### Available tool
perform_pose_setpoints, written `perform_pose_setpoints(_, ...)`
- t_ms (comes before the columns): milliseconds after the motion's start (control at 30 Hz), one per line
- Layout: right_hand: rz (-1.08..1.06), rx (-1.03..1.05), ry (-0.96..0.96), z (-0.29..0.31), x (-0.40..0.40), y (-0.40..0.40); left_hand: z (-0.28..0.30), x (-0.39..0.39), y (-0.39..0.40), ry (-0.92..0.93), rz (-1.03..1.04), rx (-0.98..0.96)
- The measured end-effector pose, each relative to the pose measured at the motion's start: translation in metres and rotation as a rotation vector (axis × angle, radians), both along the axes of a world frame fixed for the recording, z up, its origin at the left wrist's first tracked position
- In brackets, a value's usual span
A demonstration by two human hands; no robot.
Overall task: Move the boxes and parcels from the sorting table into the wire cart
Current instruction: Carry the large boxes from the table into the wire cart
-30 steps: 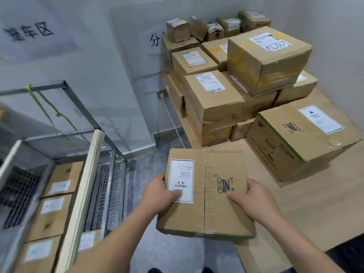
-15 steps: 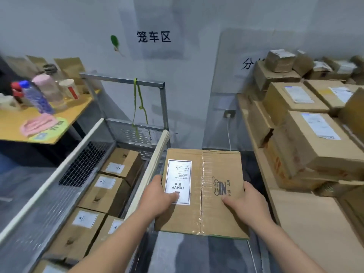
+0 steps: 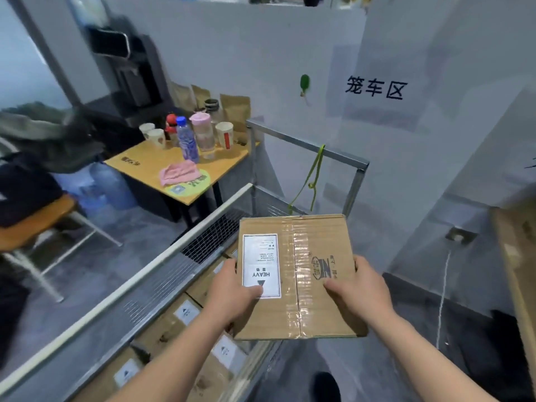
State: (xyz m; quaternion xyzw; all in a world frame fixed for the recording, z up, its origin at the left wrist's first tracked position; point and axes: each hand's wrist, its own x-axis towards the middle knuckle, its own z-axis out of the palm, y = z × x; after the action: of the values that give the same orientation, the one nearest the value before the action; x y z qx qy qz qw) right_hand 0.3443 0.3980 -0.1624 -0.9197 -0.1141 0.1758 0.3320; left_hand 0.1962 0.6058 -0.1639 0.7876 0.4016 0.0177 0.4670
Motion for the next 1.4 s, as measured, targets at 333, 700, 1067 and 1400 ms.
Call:
perform_pose_setpoints(333, 0.419, -0.008, 0.078, -0.04, 0.109, 0.127, -0.019, 0.044, 0.054, 0.119, 0.366, 0.005)
perform_pose_setpoints(700, 0.647, -0.082, 0.116, -0.061, 0.147, 0.195, -0.057, 0.05, 0.061, 0.145, 0.536, -0.051)
perform_pose_setpoints(1067, 0.638, -0.182, 0.077, -0.102, 0.138, 0.227, -0.119, 0.035, 0.079, 0.082, 0.563, -0.233)
perform_pose_setpoints(1400, 0.699, -0.286, 0.199, -0.202, 0.142, 0.246, -0.222, 0.036, 0.077, 0.17, 0.572, -0.327)
